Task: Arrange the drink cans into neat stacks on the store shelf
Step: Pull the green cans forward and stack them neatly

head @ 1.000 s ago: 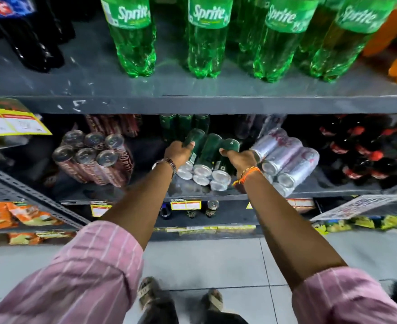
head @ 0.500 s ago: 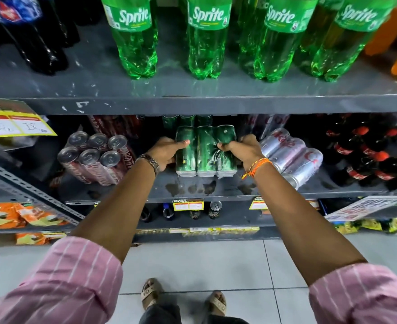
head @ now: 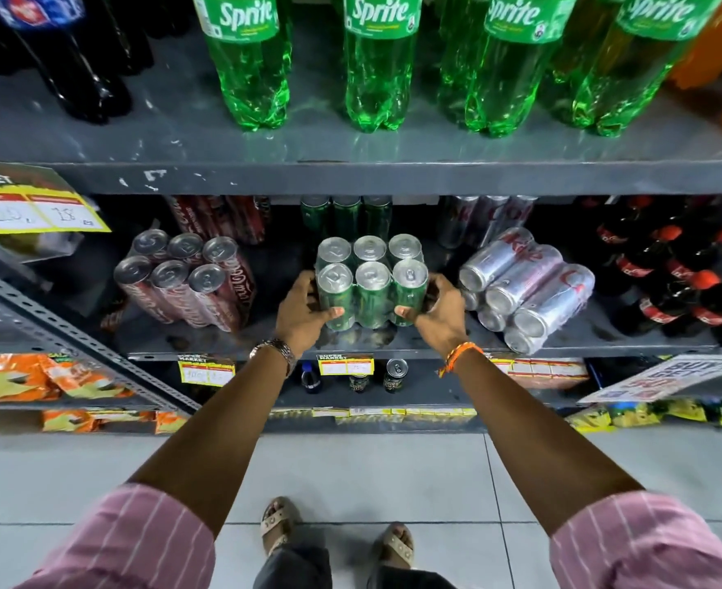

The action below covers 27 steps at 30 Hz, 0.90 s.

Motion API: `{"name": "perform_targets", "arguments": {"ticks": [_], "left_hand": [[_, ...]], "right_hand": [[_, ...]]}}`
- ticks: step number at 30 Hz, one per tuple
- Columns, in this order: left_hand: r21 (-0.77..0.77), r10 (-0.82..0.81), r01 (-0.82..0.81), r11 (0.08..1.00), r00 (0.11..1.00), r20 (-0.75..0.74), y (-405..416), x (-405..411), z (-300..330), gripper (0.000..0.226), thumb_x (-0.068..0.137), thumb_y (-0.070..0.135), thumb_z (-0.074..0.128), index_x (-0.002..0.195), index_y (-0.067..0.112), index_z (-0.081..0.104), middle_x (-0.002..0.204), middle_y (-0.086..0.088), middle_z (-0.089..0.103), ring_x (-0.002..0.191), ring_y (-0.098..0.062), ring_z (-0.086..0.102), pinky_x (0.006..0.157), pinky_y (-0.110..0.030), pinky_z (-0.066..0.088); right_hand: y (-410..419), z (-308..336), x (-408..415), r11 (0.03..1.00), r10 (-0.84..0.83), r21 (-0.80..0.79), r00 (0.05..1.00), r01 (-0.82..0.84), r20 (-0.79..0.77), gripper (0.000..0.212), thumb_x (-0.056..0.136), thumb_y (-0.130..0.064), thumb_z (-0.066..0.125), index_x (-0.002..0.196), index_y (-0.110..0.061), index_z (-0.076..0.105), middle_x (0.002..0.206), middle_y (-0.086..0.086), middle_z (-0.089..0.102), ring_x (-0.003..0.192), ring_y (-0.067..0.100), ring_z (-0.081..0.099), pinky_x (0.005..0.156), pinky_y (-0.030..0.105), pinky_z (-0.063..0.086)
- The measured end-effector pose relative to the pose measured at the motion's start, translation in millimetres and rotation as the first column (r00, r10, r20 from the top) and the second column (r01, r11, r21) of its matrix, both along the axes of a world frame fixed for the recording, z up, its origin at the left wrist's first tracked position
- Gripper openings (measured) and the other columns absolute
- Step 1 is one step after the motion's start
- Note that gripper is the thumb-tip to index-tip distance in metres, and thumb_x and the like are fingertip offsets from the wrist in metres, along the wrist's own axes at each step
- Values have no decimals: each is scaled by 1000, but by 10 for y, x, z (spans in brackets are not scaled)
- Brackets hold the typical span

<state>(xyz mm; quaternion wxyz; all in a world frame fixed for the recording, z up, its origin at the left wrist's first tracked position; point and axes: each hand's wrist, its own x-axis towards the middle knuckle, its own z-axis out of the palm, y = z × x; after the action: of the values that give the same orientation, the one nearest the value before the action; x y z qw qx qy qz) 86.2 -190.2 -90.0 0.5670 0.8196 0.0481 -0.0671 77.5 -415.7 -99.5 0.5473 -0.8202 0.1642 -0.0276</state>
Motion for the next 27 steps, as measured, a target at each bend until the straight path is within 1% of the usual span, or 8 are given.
{"name": "perform_targets", "arguments": {"ticks": [3, 6, 10, 12, 15, 19, 22, 27], "left_hand": [[-13, 27, -27, 1000, 999, 37, -34, -86, -43, 60, 74, 11, 79, 126, 16, 48, 119, -4, 63, 105, -21, 62, 92, -37, 53], [34, 19, -19, 999, 1000, -10, -19, -41, -22, 62, 70, 6, 79, 122, 18, 47, 116, 0, 60, 103, -17, 60, 89, -34, 52], [-161, 149, -161, 974, 985, -83, 1, 260, 138, 53, 76, -10, 54, 126, 6, 47, 125, -12, 56, 96, -20, 54, 78, -34, 47], [-261, 208, -231, 937, 971, -115, 12, 496, 249, 54, 83, -9, 43, 136, 0, 46, 140, -16, 50, 107, -18, 51, 91, -29, 41], [-230, 139, -165, 959, 982, -127, -37, 773, 289, 46, 94, 3, 43, 140, 4, 47, 147, -12, 48, 131, -20, 45, 102, -23, 31], [-167, -18, -3, 986, 992, -126, -112, 913, 213, 41, 94, 3, 39, 133, 0, 55, 127, -15, 60, 111, -20, 54, 92, -25, 41], [-184, -22, 5, 983, 995, -94, -82, 873, 153, 35, 95, 5, 40, 123, -6, 59, 110, -8, 61, 86, -6, 57, 77, -16, 45], [-193, 9, -19, 981, 999, -50, 59, 611, 37, 27, 94, 11, 53, 116, 0, 65, 108, -12, 65, 101, -21, 57, 103, -42, 43]], "right_hand": [[18, -14, -29, 999, -8, 41, 1000, 9, -5, 62, 61, 1, 89, 114, -11, 58, 117, 13, 70, 113, 31, 67, 94, 41, 58], [7, 46, -26, 1000, 15, 25, 1000, -15, -9, 64, 62, -1, 90, 116, -10, 58, 112, 6, 71, 109, 26, 69, 77, 12, 55], [-6, 146, -65, 998, 57, 16, 998, -57, -23, 80, 61, -16, 94, 129, -8, 53, 123, 5, 69, 110, 18, 65, 97, 31, 53], [46, 166, -107, 998, -53, 41, 999, 53, 6, 70, 67, -24, 90, 126, -9, 56, 121, 5, 69, 108, 18, 65, 98, 33, 53], [236, 171, -174, 971, -238, 29, 969, 236, 64, 52, 76, -33, 82, 116, -7, 62, 112, 11, 71, 107, 28, 66, 97, 42, 52], [411, 192, -138, 954, -297, -23, 951, 300, 84, 45, 85, -34, 73, 116, -2, 63, 112, 18, 70, 112, 35, 62, 98, 46, 49], [328, 178, -39, 957, -275, -70, 959, 280, 72, 41, 88, -35, 70, 110, -1, 66, 106, 22, 71, 105, 39, 65, 93, 49, 51], [170, 214, 262, 977, -213, -9, 975, 213, 58, 28, 90, -20, 69, 110, 0, 70, 107, 21, 74, 96, 27, 68, 93, 46, 54]]}}
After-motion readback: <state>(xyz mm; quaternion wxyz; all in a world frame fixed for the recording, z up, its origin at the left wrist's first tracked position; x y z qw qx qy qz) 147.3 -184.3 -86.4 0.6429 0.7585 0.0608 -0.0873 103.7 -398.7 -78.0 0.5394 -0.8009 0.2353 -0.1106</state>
